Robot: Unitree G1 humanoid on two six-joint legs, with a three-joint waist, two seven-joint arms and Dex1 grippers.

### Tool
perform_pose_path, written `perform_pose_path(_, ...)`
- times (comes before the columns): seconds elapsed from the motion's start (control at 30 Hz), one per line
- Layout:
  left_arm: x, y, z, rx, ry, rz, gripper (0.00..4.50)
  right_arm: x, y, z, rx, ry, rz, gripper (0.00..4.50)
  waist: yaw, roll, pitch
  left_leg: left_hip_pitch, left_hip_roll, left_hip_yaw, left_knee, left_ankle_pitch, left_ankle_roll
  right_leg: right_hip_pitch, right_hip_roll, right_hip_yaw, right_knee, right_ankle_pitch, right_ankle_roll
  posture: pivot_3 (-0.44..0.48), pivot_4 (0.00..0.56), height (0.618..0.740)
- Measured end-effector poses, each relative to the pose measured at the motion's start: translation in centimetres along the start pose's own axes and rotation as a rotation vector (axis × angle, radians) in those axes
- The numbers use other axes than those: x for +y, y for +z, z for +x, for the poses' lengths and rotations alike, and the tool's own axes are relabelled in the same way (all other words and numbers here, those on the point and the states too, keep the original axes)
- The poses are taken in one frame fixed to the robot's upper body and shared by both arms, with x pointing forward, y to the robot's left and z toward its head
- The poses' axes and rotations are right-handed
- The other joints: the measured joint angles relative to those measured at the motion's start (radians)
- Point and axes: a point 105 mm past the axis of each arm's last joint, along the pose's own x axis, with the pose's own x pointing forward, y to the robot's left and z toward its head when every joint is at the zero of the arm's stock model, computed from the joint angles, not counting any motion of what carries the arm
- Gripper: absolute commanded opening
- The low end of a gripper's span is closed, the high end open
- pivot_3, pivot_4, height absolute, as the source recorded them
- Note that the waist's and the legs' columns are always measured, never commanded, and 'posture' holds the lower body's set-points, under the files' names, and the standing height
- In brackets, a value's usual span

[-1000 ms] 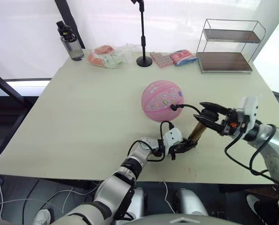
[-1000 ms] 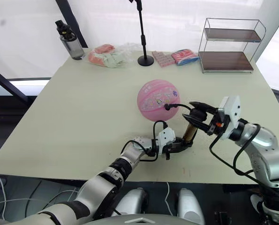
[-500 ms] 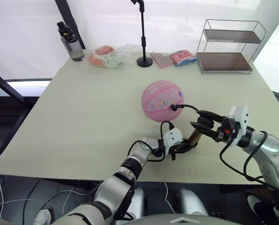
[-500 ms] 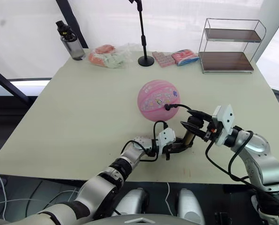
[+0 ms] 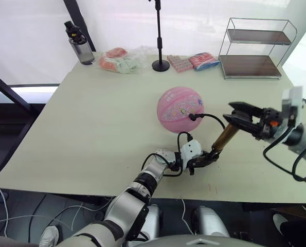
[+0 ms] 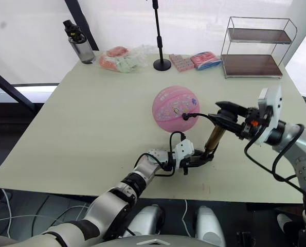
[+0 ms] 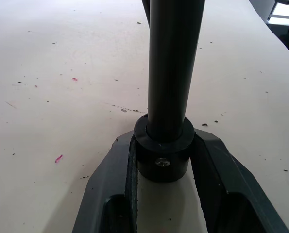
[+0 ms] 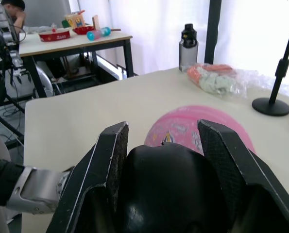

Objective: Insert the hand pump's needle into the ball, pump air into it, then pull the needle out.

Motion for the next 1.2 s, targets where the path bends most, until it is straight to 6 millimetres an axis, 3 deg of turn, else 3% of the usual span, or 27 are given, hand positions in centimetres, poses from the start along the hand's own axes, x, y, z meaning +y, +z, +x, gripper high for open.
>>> perform_pose_path(0.43, 0.0, 0.0, 0.0, 0.000, 0.002, 0.000, 1.09, -0.2, 3.8, -0.2, 0.007, 0.041, -0.059, 1.87, 0.000, 0.000, 0.001, -0.001, 0.000, 0.001, 0.000, 0.000, 0.000, -0.001, 0.000, 0.001, 0.000, 0.000, 0.000, 0.000, 0.150, 0.740)
perform_pose_path(0.83, 0.0, 0.1, 0.0, -0.005, 0.001, 0.005, 1.09, -0.1, 4.4, -0.1, 0.046, 0.050, -0.037, 1.87, 0.002, 0.001, 0.002, -0.002, 0.000, 0.001, 0.000, 0.000, 0.000, -0.002, -0.001, 0.001, 0.000, 0.000, 0.000, 0.000, 0.150, 0.740)
perform_pose_path(1.03, 0.0, 0.1, 0.1, -0.006, 0.007, 0.011, 1.09, 0.7, 3.2, -0.1, 0.052, 0.062, -0.053, 1.87, 0.002, 0.000, 0.002, -0.001, -0.001, 0.003, 0.001, -0.001, 0.002, -0.001, -0.003, 0.001, 0.000, 0.000, 0.001, 0.000, 0.150, 0.740)
perform_pose_path(1.2, -0.1, -0.1, 0.2, 0.001, 0.015, 0.022, 1.09, 1.5, -0.1, 0.2, 0.068, 0.051, -0.028, 1.87, 0.002, -0.005, -0.001, 0.001, -0.002, 0.007, 0.003, -0.003, 0.005, 0.001, -0.005, 0.003, -0.001, 0.001, 0.003, 0.000, 0.150, 0.740)
